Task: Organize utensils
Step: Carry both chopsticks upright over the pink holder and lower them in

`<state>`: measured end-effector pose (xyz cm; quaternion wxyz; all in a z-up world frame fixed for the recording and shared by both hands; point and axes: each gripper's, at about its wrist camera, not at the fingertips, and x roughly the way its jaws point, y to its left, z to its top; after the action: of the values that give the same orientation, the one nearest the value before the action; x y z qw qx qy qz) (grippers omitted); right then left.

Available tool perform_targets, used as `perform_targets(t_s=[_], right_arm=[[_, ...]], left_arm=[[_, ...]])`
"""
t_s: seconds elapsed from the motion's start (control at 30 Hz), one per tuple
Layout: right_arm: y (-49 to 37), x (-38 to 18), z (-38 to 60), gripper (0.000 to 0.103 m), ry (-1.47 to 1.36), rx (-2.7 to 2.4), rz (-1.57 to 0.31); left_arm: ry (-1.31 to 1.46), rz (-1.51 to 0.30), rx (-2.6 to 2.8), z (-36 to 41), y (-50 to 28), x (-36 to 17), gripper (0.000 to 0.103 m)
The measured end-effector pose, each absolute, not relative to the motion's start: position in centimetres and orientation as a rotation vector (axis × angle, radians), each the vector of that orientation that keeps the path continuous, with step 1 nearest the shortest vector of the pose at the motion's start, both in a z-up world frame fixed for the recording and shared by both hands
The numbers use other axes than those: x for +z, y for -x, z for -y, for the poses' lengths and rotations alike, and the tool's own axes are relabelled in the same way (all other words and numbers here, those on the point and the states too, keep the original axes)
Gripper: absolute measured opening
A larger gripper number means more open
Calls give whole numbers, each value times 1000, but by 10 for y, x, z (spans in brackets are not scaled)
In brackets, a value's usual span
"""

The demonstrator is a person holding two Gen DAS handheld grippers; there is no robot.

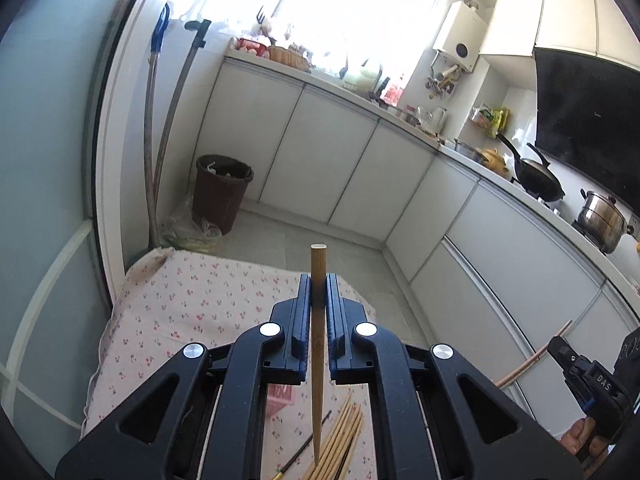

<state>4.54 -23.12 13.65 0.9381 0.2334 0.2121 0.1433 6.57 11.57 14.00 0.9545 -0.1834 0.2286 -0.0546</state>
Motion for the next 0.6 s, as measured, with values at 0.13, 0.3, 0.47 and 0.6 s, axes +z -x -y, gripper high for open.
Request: perform_targets(t_s=[0.13,0.3,0.47,0.6], right_arm=[[-65,152,212,6,-486,344,-399],[-96,150,186,6,-493,391,-411],[-120,135,159,6,-483,410,-425],[-131,121,141,6,-454,410,-442]], left_arm=[[366,-415,-43,-118,-85,150,6],[359,-408,-2,-119,-108,140,6],[351,-421,31,-124,-128,115,7],[361,-420,14,-130,-139,90,8]])
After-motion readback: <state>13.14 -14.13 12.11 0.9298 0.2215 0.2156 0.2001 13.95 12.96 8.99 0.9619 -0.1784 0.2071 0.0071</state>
